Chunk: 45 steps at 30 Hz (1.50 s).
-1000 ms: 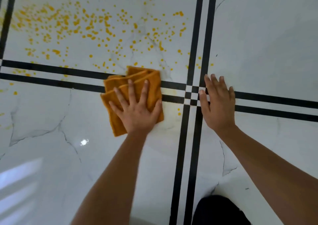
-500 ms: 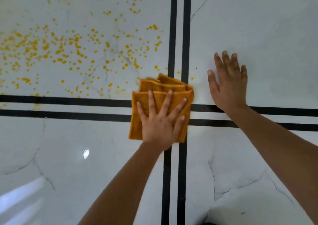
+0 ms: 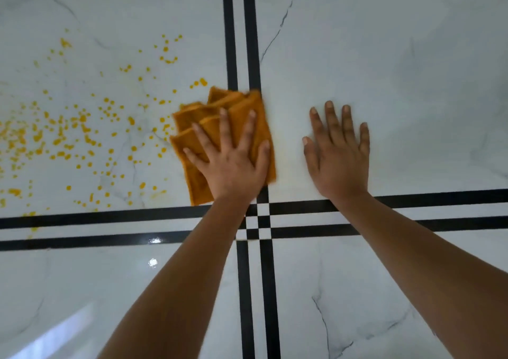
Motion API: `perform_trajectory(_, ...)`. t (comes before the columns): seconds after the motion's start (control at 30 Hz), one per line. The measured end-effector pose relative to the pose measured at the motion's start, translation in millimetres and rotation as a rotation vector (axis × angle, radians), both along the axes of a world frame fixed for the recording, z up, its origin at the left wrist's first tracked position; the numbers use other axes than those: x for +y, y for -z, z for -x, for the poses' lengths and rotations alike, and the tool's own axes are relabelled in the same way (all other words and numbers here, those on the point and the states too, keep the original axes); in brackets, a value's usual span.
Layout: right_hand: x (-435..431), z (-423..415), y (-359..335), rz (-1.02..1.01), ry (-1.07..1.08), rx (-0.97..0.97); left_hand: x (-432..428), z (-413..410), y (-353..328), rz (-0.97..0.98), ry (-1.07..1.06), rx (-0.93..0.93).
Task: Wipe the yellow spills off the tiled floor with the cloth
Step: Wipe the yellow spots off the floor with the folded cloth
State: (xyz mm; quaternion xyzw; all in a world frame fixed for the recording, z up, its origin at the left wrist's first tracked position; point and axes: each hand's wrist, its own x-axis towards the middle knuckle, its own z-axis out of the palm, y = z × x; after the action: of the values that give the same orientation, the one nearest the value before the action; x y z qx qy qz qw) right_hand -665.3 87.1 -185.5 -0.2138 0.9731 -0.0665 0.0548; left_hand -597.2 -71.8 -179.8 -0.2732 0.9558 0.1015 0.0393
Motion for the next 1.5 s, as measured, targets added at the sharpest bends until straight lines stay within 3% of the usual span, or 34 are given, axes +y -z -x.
perform_trajectory(0.1,0,2,-1,-0.041,-0.002,-0.013,-25,-25,4,0.121,0.594,-0.033)
perform_trajectory(0.13,-1,1,-1,-0.058,-0.003,-0.020,-43,-19,4,0.131,0.660,-0.032)
perform_trajectory(0.17,-2,1,0,-0.071,0.000,-0.016,-55,-6,7,0.135,0.597,-0.009)
perform_trajectory(0.27,-2,2,-1,-0.087,0.010,-0.032,-48,20,4,0.032,0.098,0.013)
perform_trajectory(0.3,-1,2,-2,-0.086,0.008,-0.037,-39,15,3,0.013,0.110,0.004)
perform_trajectory(0.4,-11,0,-9,-0.050,0.002,-0.026,-52,-17,5,0.082,0.582,0.004)
perform_trajectory(0.43,-22,1,-12,-0.027,0.000,-0.024,-72,-14,3,0.105,0.606,0.005)
perform_trajectory(0.47,-35,1,-16,-0.002,-0.006,-0.033,-90,-5,3,0.099,0.477,-0.007)
perform_trajectory(0.53,-65,6,-21,0.035,-0.030,-0.060,-106,15,2,-0.014,-0.024,-0.025)
perform_trajectory(0.57,-80,10,-22,0.052,-0.045,-0.063,-106,18,1,-0.046,-0.168,-0.032)
perform_trajectory(0.6,-96,14,-23,0.071,-0.060,-0.062,-105,14,-1,-0.049,-0.171,-0.030)
perform_trajectory(0.7,-128,27,-25,0.104,-0.058,-0.053,-132,-3,1,0.065,0.222,-0.029)
perform_trajectory(0.73,-137,30,-23,0.103,-0.071,-0.059,-151,4,0,0.063,0.210,-0.043)
perform_trajectory(0.83,-162,48,-17,0.086,-0.124,-0.056,-180,48,1,-0.086,-0.258,-0.027)
perform_trajectory(0.87,-171,56,-14,0.090,-0.123,-0.062,-177,52,1,-0.078,-0.281,-0.034)
perform_trajectory(1.0,-194,77,-1,0.049,-0.018,-0.057,-180,38,9,0.115,0.226,0.011)
perform_trajectory(1.03,-195,76,2,0.016,-0.015,-0.032,-192,48,8,0.109,0.220,0.011)
perform_trajectory(1.17,-194,73,6,-0.008,-0.001,0.049,-202,108,5,-0.035,-0.144,-0.016)
perform_trajectory(1.3,-197,74,6,-0.012,0.002,0.038,-209,88,8,0.106,0.275,0.017)
perform_trajectory(1.33,-196,73,5,-0.003,0.000,0.042,-220,92,7,0.104,0.275,0.022)
perform_trajectory(1.43,-197,74,3,0.006,0.021,0.010,-231,125,4,-0.022,-0.095,0.004)
perform_trajectory(1.5,-198,75,2,-0.009,0.017,0.000,-218,123,1,-0.021,-0.074,0.018)
